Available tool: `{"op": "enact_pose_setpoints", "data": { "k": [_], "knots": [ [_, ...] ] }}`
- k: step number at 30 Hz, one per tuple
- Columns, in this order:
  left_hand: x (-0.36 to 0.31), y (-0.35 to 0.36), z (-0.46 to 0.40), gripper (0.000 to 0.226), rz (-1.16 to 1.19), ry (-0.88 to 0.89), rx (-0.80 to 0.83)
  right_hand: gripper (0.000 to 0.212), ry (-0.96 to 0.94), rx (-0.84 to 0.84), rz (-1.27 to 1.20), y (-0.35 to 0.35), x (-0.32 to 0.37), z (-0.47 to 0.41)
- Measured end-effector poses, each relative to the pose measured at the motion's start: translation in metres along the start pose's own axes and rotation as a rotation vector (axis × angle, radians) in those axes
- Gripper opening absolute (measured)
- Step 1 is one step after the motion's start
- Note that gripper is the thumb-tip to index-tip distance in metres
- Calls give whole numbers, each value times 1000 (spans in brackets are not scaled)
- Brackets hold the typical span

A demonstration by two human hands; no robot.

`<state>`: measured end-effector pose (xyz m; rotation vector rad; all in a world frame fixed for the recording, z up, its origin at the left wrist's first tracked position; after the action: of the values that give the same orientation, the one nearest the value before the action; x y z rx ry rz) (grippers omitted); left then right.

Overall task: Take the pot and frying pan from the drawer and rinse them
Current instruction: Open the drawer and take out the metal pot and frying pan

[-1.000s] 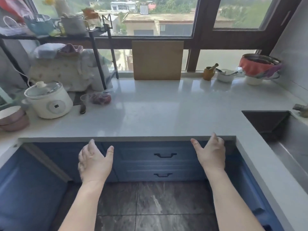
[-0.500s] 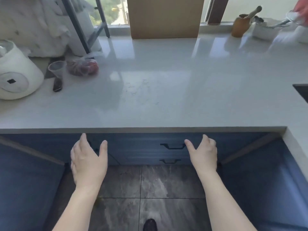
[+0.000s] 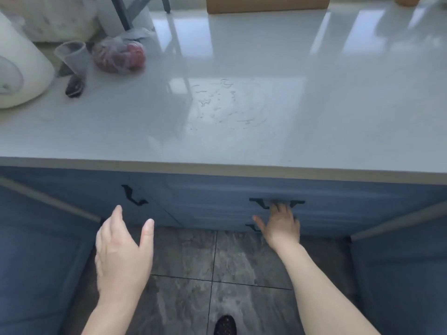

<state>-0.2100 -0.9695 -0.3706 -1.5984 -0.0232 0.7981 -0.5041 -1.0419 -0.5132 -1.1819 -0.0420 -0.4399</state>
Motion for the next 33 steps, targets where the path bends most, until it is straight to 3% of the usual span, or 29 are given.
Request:
{"op": "enact_pose_setpoints", "data": {
  "k": [8,13,15,17,18,20,24,28,33],
  "knots": [
    [-3,2,14,71,33,6,4,71,16,6,-26,5,-6,13],
    [-15,-2,23,69,18,63,19,72,-113,37,-32,-3,-13,68],
    [-18,-4,27,68,6,68,36,71,-137,-94,-209,-23,-27,98],
    [-24,-4,29,68,-5,67,52,63,-104,-398,-412,-58,-53,120],
    [-29,-3,29,68,-14,77,58,58,-77,-544,-434,-79,-67,122],
    [-43,0,22,68,-46,137,78,54,-10,-650,-368,-119,-94,110],
    [-72,5,3,66,-74,226,92,46,90,-524,-204,-157,-122,68],
    [-73,14,16,64,-57,221,95,52,-75,-331,8,-116,-99,60],
    [-62,28,36,63,-28,135,115,72,-258,26,-13,-39,-46,26]
  ]
}}
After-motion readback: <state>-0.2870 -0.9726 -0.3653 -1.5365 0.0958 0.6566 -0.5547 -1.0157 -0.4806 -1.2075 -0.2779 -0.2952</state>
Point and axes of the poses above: each hand's wrist, its own z-axis away from the middle knuckle, its own y-axis out of the palm, x = y × z, the point moved 3 cm from there along -z, towards the middle knuckle
